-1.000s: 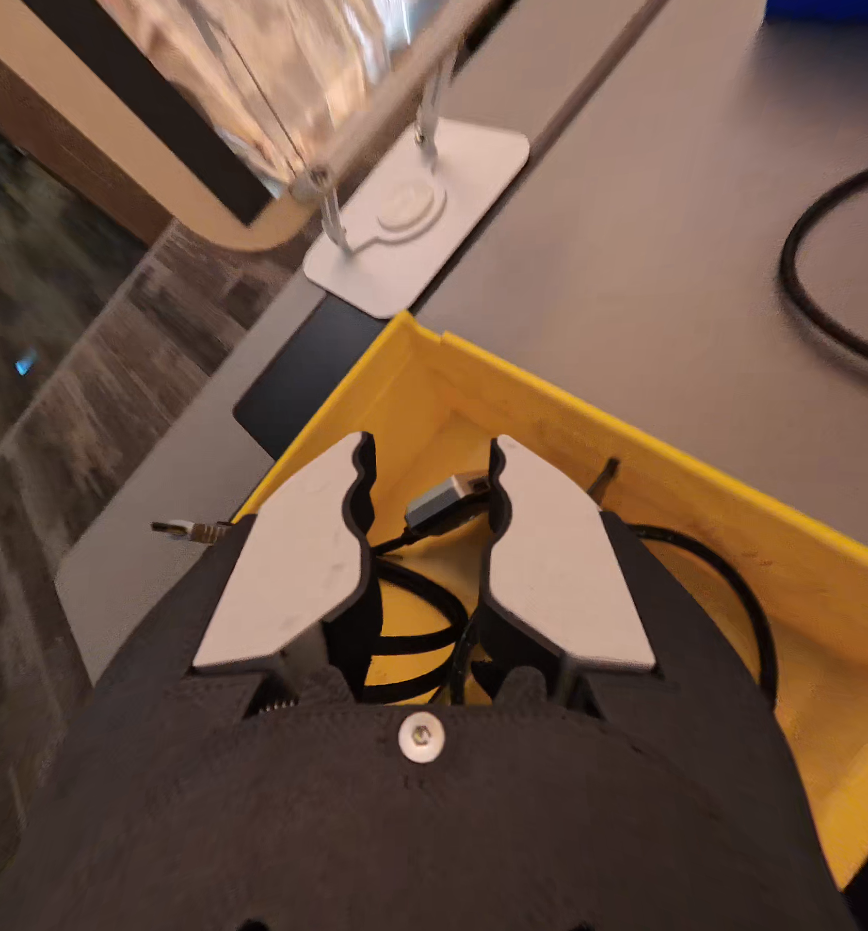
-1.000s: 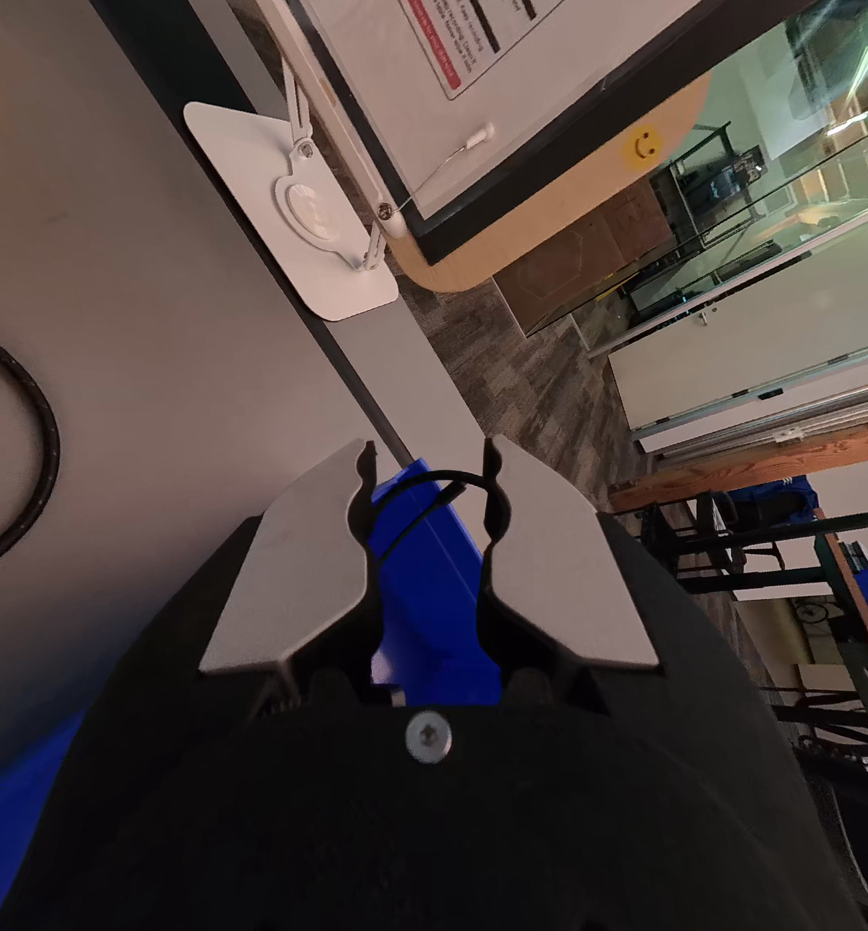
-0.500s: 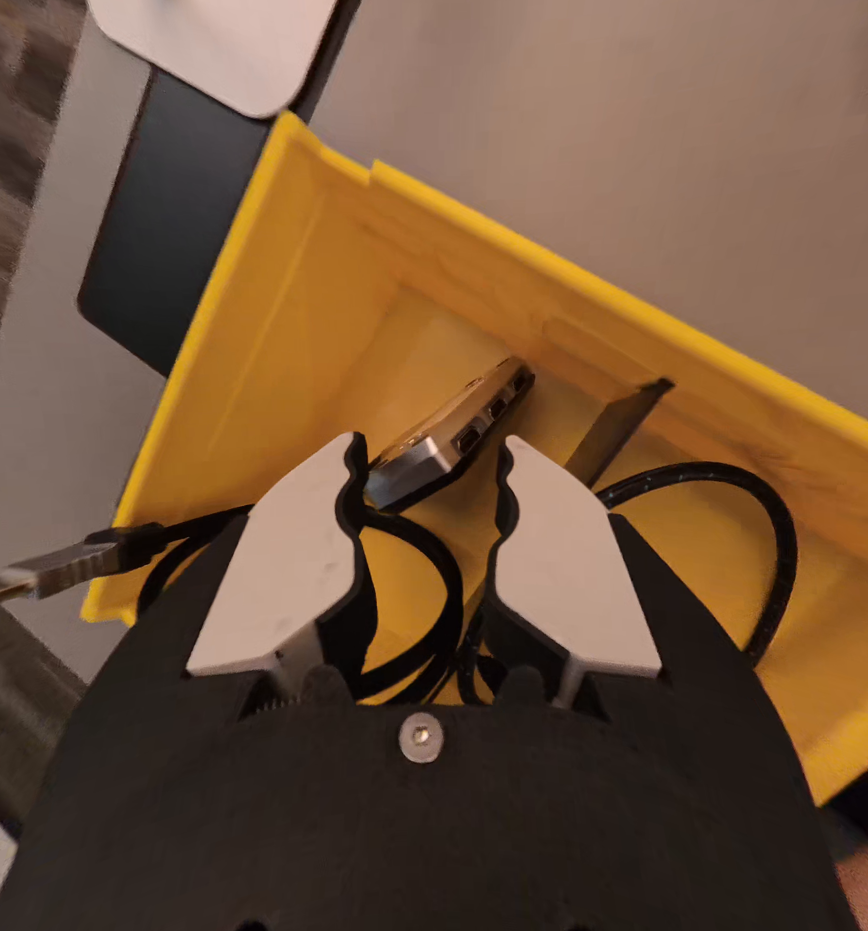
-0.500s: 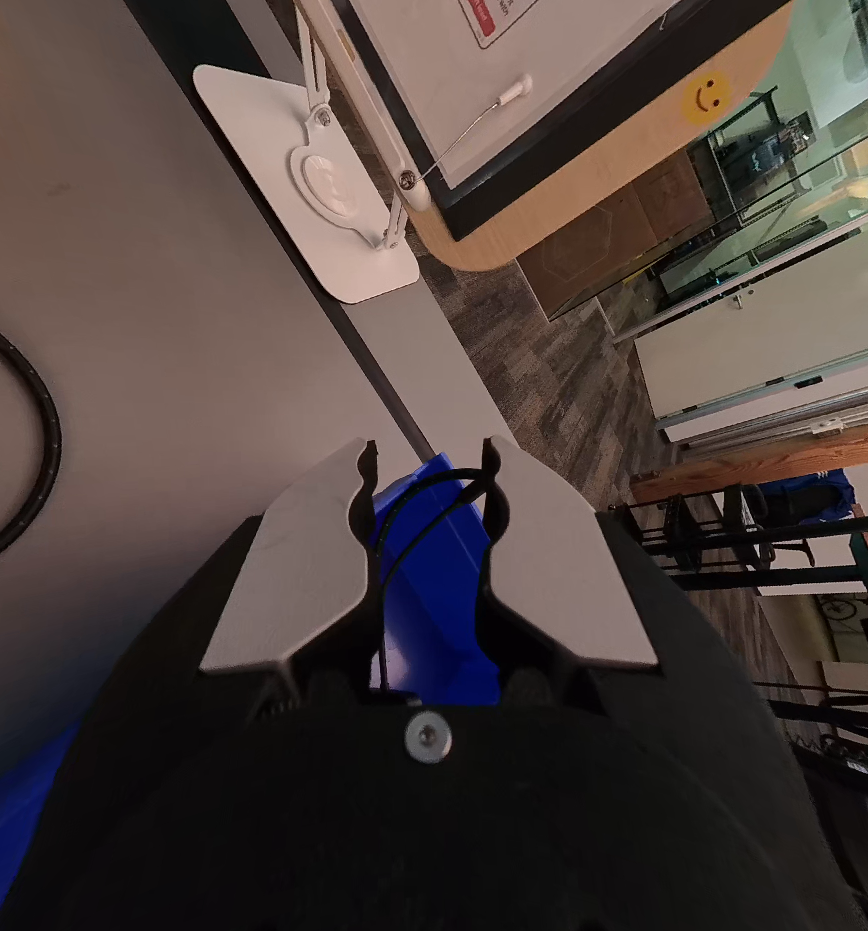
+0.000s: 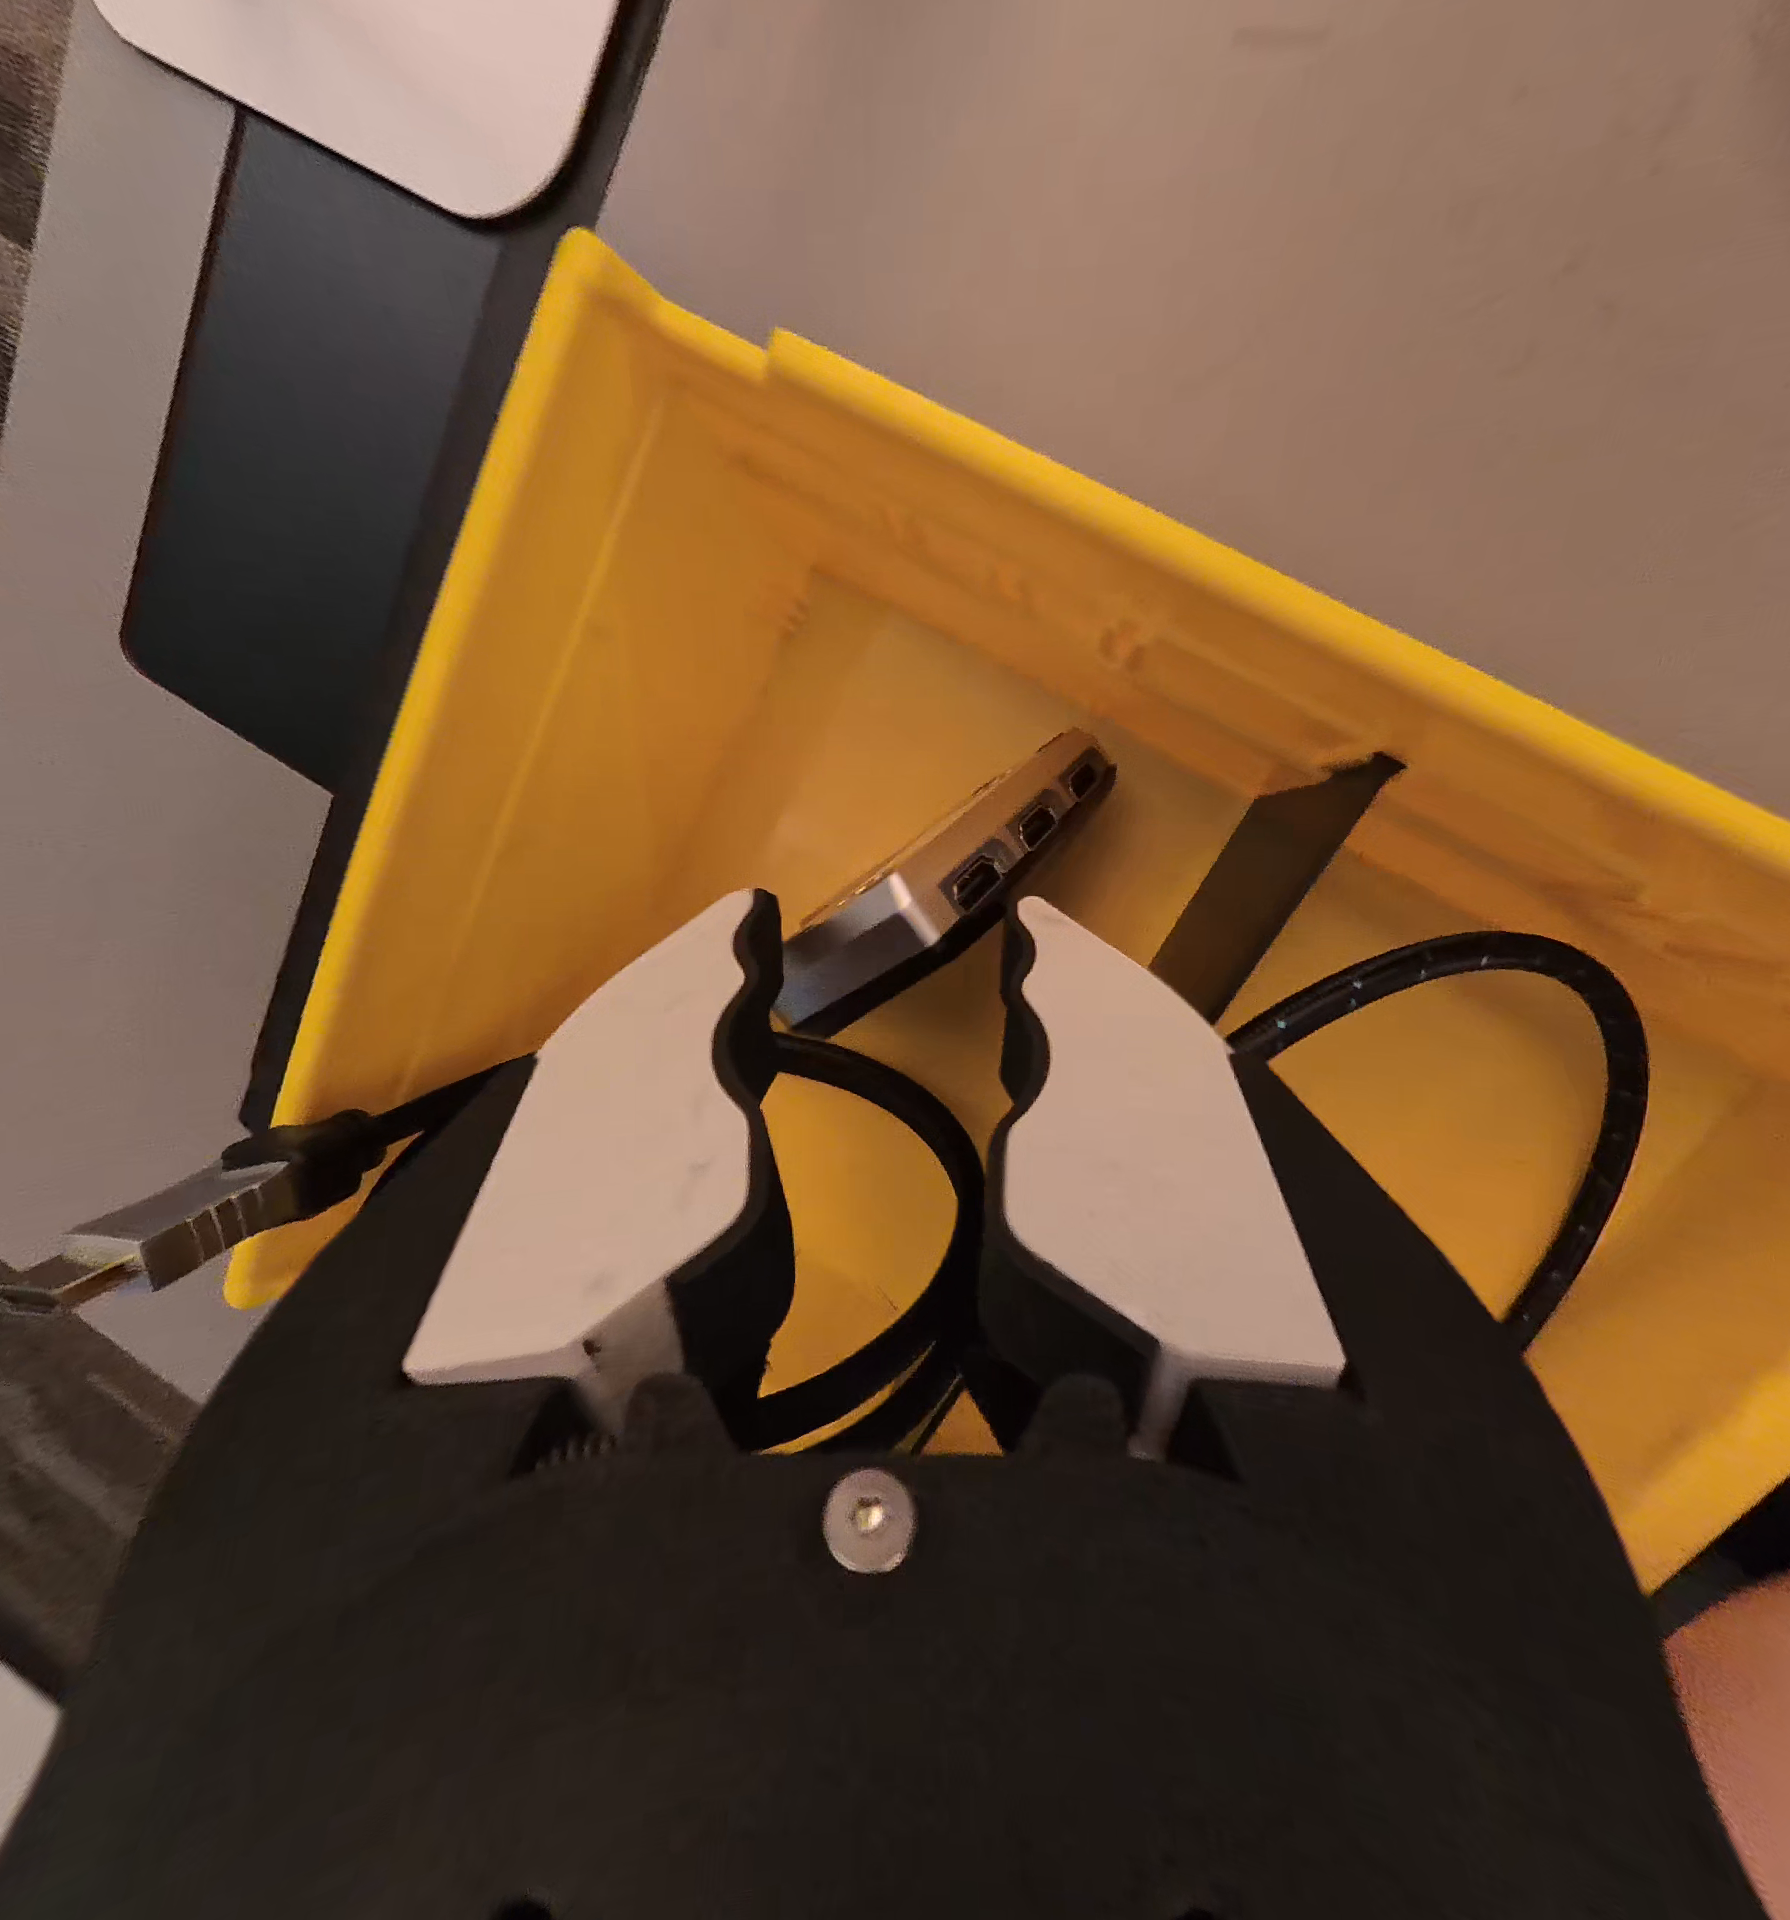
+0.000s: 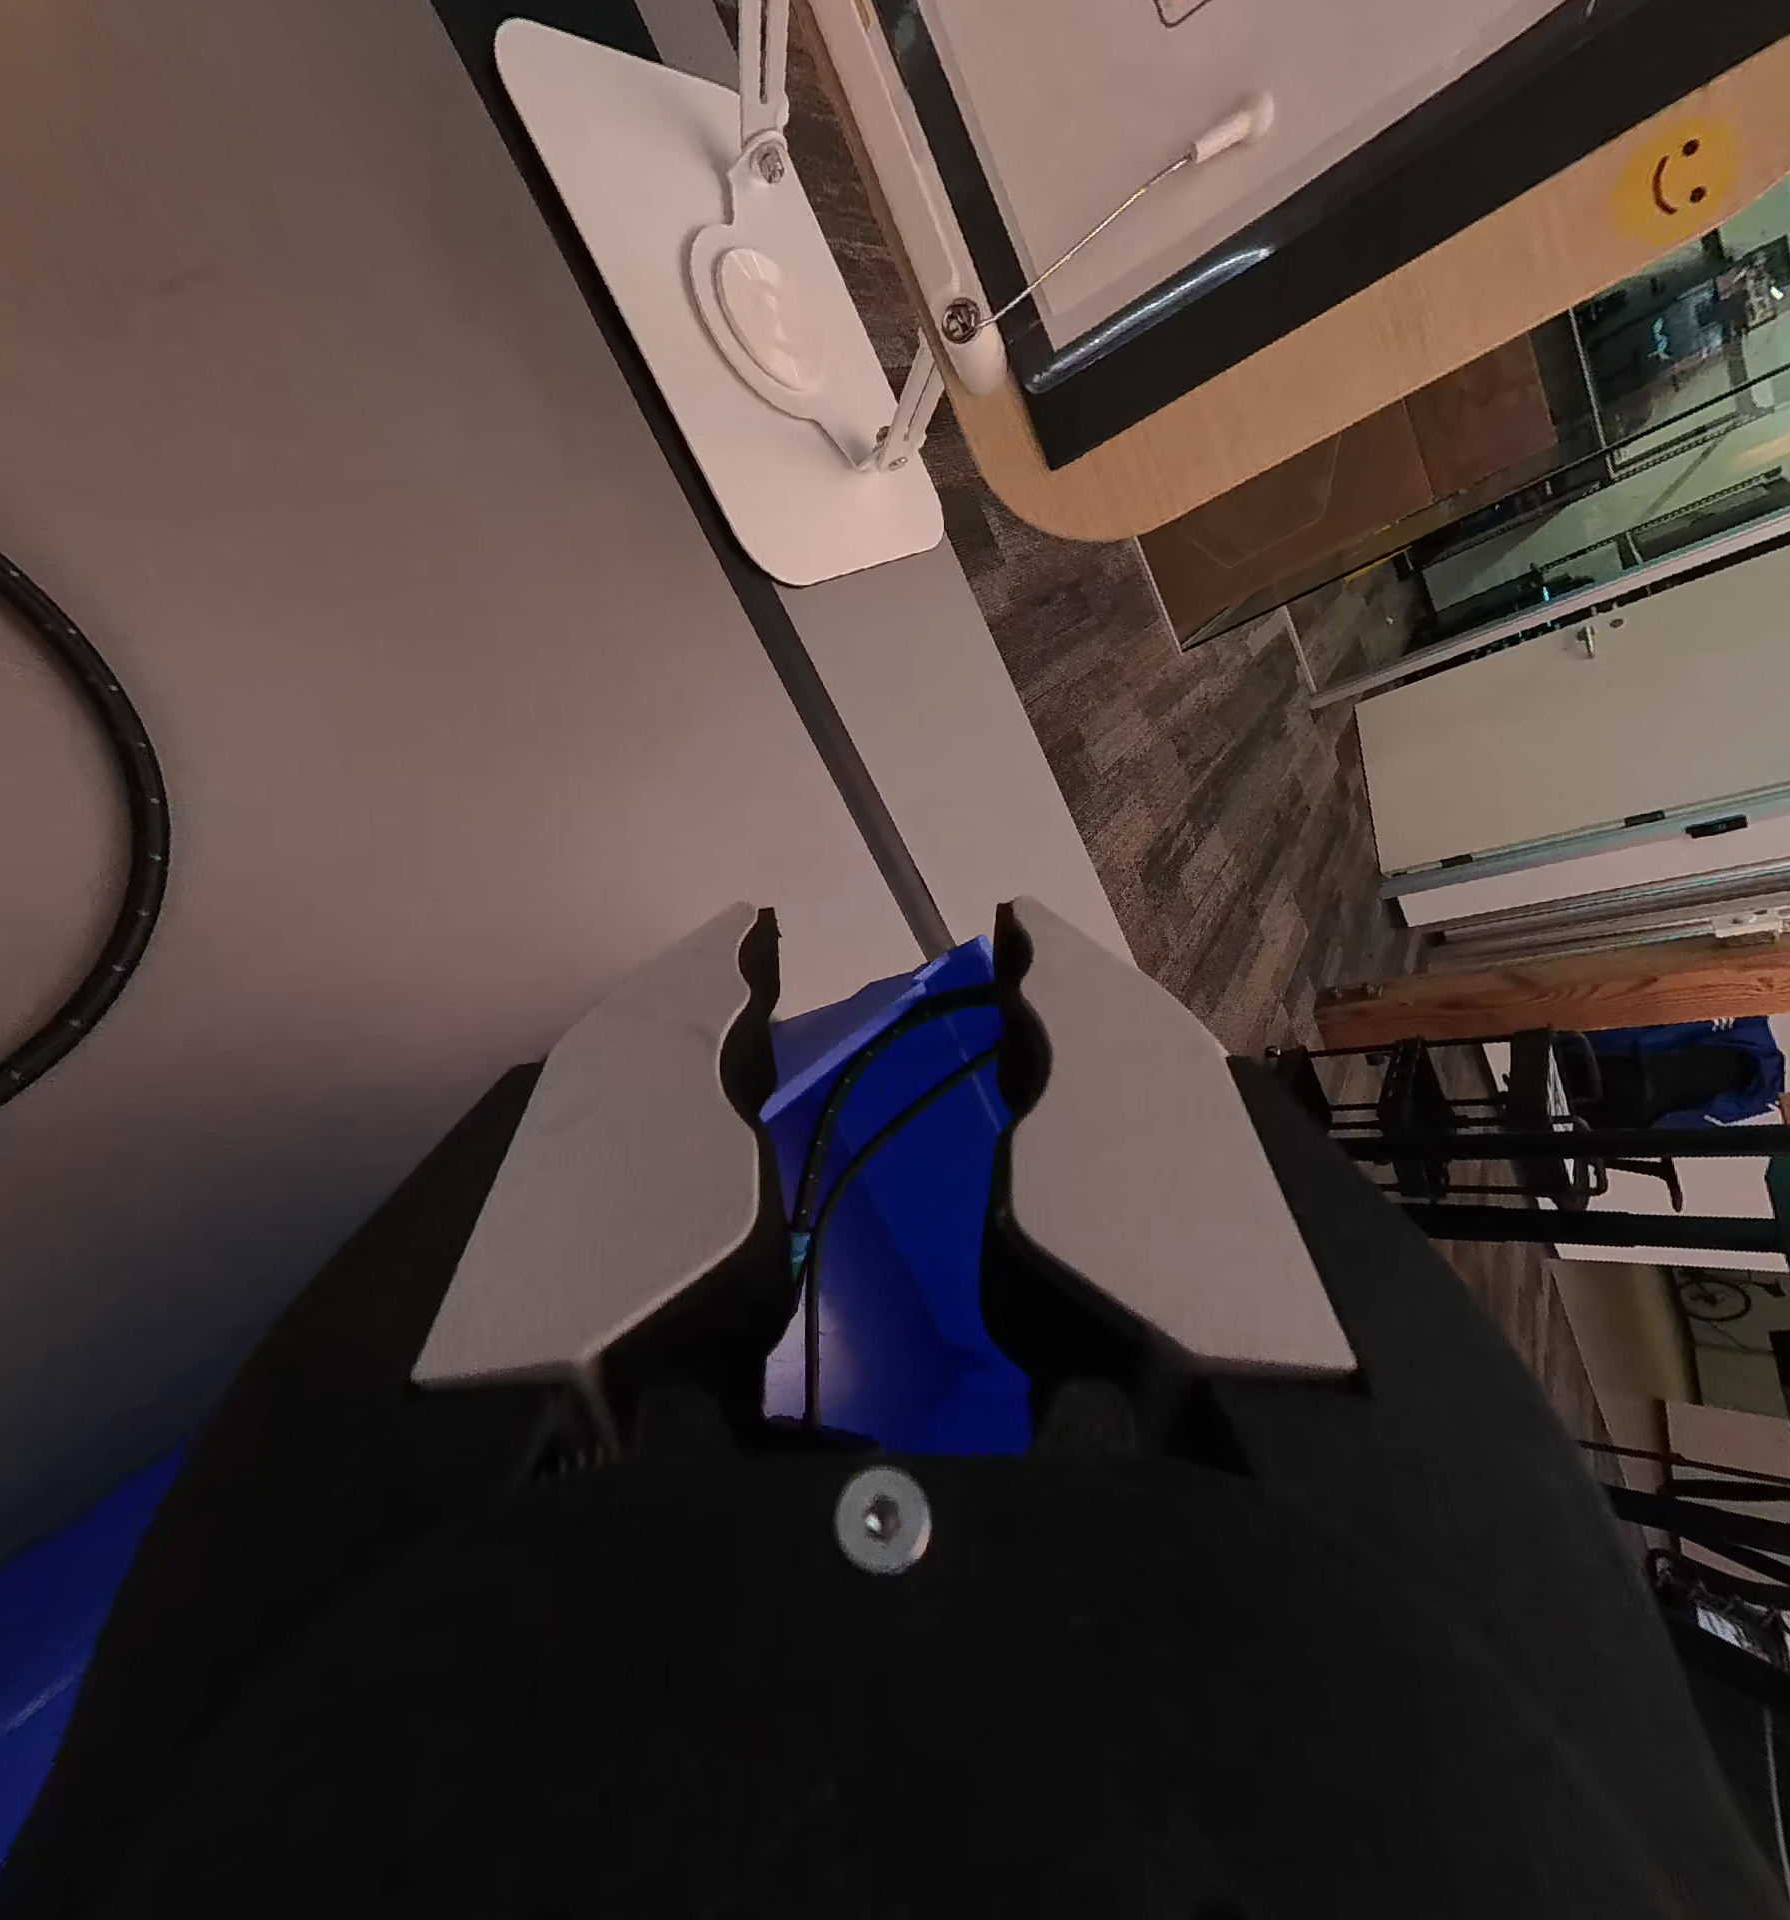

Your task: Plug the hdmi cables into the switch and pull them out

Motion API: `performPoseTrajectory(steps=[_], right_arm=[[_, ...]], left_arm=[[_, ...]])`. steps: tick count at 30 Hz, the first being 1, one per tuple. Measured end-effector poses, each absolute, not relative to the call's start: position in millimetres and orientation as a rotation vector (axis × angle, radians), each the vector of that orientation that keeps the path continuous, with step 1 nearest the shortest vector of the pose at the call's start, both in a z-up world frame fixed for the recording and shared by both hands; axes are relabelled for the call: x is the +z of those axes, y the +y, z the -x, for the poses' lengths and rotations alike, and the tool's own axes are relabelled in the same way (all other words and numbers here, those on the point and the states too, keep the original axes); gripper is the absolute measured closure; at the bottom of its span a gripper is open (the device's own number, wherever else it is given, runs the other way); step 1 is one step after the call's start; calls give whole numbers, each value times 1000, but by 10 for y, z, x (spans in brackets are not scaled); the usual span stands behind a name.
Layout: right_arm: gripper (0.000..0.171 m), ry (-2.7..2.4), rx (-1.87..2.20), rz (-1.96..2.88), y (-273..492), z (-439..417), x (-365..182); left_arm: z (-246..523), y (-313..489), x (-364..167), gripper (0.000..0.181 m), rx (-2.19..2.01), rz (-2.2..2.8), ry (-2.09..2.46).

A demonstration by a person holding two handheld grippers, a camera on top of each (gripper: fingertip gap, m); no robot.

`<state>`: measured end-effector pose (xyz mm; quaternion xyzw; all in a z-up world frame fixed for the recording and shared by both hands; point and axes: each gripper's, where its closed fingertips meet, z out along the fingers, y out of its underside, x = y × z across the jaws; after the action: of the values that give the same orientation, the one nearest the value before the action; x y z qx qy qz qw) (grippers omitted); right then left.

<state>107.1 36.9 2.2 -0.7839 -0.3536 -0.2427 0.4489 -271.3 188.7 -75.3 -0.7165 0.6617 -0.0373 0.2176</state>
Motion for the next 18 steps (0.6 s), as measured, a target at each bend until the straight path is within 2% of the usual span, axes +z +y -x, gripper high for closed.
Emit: performPoseTrajectory(steps=[10,18], right_arm=[[130,-914,-583,1945,364,-1056,-37],[137,-938,-613,1970,365,-1060,-98]], left_arm=[[2655,1903,-802,142,-108,1906,1902],[2609,1969,-804,142,-85,1780,1939]])
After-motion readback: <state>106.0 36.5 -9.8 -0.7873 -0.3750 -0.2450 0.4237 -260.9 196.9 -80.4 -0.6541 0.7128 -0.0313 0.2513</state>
